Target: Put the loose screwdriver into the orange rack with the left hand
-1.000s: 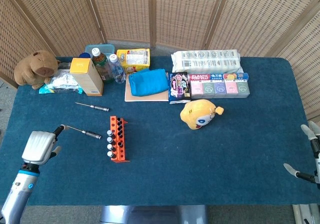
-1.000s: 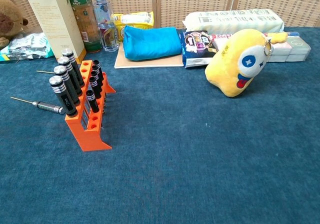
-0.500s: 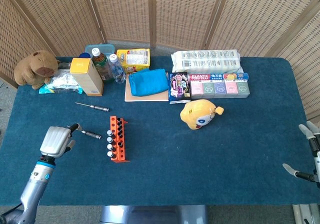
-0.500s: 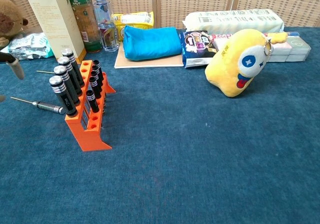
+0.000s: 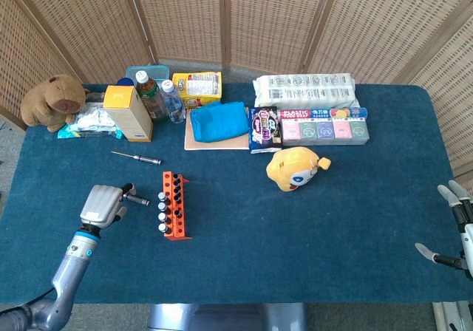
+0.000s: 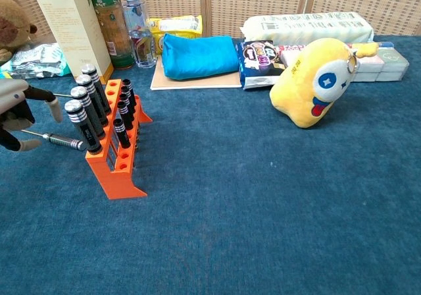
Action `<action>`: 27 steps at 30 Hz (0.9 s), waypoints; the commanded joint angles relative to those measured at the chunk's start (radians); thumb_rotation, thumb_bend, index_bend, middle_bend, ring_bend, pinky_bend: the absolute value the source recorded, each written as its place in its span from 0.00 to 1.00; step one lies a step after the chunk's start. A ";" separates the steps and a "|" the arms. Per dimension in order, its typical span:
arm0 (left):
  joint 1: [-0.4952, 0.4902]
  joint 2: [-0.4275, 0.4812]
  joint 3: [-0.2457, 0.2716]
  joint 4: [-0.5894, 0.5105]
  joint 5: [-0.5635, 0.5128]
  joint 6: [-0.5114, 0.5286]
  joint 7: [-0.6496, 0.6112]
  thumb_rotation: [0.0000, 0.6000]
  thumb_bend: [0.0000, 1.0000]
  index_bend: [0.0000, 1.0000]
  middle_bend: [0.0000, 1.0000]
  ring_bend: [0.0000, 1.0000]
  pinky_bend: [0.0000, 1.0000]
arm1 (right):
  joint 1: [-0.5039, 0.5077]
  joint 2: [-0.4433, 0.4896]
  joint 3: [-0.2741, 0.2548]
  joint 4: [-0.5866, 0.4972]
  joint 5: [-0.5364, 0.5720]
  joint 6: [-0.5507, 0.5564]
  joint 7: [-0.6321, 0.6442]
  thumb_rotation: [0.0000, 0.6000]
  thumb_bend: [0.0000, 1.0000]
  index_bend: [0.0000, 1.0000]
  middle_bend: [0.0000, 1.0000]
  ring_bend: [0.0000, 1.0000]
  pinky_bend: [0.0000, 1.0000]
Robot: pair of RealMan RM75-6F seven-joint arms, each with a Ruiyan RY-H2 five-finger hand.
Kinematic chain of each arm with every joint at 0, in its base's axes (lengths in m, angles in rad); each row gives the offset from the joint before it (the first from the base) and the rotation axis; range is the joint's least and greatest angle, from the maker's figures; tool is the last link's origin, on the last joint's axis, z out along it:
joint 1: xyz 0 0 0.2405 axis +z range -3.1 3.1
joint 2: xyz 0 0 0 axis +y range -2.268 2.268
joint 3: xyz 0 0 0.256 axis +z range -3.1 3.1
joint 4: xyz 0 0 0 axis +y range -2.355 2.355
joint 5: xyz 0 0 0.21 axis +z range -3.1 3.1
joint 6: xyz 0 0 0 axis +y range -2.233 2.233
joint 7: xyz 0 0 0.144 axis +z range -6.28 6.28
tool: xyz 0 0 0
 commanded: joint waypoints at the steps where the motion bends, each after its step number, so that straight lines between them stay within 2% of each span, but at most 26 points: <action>1: -0.011 -0.028 -0.001 0.023 -0.017 -0.005 0.018 1.00 0.29 0.44 1.00 1.00 1.00 | 0.001 0.003 0.000 0.000 0.002 -0.003 0.005 1.00 0.00 0.06 0.00 0.00 0.00; 16: -0.043 -0.094 0.000 0.063 -0.057 -0.014 0.067 1.00 0.31 0.45 1.00 1.00 1.00 | 0.003 0.011 -0.004 -0.001 0.001 -0.008 0.021 1.00 0.00 0.06 0.00 0.00 0.00; 27: -0.063 -0.106 -0.008 0.064 -0.110 -0.035 0.122 1.00 0.31 0.45 1.00 1.00 1.00 | 0.003 0.016 -0.006 0.001 0.000 -0.009 0.036 1.00 0.00 0.07 0.00 0.00 0.00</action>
